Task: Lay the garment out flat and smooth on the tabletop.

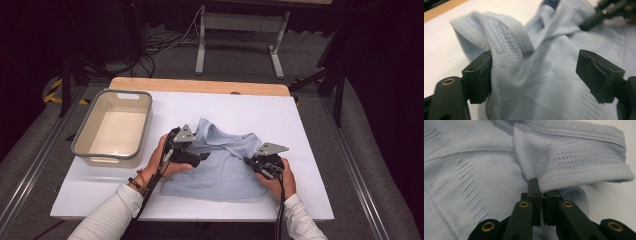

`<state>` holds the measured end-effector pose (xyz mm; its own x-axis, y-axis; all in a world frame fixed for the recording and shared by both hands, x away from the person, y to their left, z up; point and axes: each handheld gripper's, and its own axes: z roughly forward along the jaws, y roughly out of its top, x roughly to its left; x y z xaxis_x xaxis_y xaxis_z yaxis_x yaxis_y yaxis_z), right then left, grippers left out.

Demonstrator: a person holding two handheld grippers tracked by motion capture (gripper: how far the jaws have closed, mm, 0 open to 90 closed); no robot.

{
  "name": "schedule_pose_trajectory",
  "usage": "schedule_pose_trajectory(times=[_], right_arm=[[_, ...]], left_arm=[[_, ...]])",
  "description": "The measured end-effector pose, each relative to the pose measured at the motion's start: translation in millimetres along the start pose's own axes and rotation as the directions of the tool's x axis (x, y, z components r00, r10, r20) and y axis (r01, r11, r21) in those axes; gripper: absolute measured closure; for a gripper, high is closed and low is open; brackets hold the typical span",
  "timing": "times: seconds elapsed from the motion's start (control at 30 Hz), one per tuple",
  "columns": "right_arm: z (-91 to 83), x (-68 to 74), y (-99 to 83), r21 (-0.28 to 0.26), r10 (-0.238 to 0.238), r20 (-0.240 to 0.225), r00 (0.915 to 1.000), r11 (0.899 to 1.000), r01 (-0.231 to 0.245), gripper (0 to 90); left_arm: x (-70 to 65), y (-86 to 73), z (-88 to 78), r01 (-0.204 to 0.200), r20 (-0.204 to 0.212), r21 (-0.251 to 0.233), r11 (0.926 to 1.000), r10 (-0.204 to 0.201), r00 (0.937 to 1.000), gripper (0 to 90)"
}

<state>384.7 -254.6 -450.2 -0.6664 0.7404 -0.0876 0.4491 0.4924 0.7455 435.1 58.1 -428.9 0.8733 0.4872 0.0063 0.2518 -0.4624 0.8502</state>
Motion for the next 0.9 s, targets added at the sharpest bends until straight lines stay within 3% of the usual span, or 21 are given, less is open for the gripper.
schedule_pose_trajectory(times=[0.17, 0.27, 0.37, 0.43, 0.57, 0.6, 0.63, 0.73, 0.8, 0.83, 0.9], right_arm=[[-2.1, -3.8, -2.9, -0.002, 0.009, -0.005, 0.9999, 1.000, -0.009, 85.6], [-3.0, -4.8, -3.0, -0.017, 0.005, -0.008, 1.0000, 1.000, -0.005, 85.1], [-6.9, -6.9, -1.2, -0.056, 0.019, -0.014, 0.9997, 0.998, -0.020, 83.9], [-9.2, -9.1, 0.2, -0.073, 0.035, -0.011, 0.9993, 0.997, -0.035, 81.2], [-11.8, -13.3, 2.2, -0.099, 0.063, -0.006, 0.9980, 0.993, -0.064, 74.1], [-12.9, -15.3, 3.1, -0.111, 0.077, -0.003, 0.9970, 0.991, -0.077, 66.8], [-15.4, -21.3, 5.4, -0.150, 0.133, -0.007, 0.9910, 0.980, -0.133, 58.3], [-18.4, -34.0, 8.9, -0.198, 0.232, -0.041, 0.9719, 0.952, -0.235, 45.0], [-19.9, -41.2, 11.9, -0.217, 0.277, -0.061, 0.9591, 0.934, -0.283, 43.1], [-20.4, -44.2, 13.7, -0.224, 0.295, -0.062, 0.9535, 0.927, -0.301, 41.0], [-21.2, -47.7, 18.4, -0.249, 0.327, -0.074, 0.9420, 0.909, -0.335, 39.2]], left_arm=[[21.8, 2.2, 2.2, 0.092, 0.047, -0.033, 0.9952, -0.090, 0.9948, 16.2], [36.5, 2.8, 9.0, 0.201, 0.092, -0.039, 0.9788, -0.197, 0.9761, 15.0], [46.2, 1.6, 16.1, 0.246, 0.083, -0.030, 0.9687, -0.243, 0.9664, 15.0], [54.3, -2.1, 20.0, 0.296, 0.099, -0.025, 0.9548, -0.292, 0.9511, 14.4], [64.0, -7.9, 22.5, 0.316, 0.071, -0.013, 0.9487, -0.314, 0.9467, 15.5], [67.2, -9.2, 21.4, 0.322, 0.053, -0.022, 0.9465, -0.320, 0.9458, 16.8], [70.9, -9.5, 19.7, 0.333, 0.052, -0.037, 0.9421, -0.331, 0.9421, 17.6], [75.6, -5.5, 18.2, 0.327, -0.009, -0.050, 0.9437, -0.328, 0.9447, 17.6], [78.2, -1.2, 20.8, 0.317, -0.029, -0.038, 0.9478, -0.318, 0.9477, 17.6], [78.7, 1.2, 22.7, 0.317, -0.045, -0.029, 0.9478, -0.319, 0.9468, 17.6], [82.9, 3.7, 25.5, 0.327, -0.038, -0.042, 0.9441, -0.329, 0.9437, 17.7]])
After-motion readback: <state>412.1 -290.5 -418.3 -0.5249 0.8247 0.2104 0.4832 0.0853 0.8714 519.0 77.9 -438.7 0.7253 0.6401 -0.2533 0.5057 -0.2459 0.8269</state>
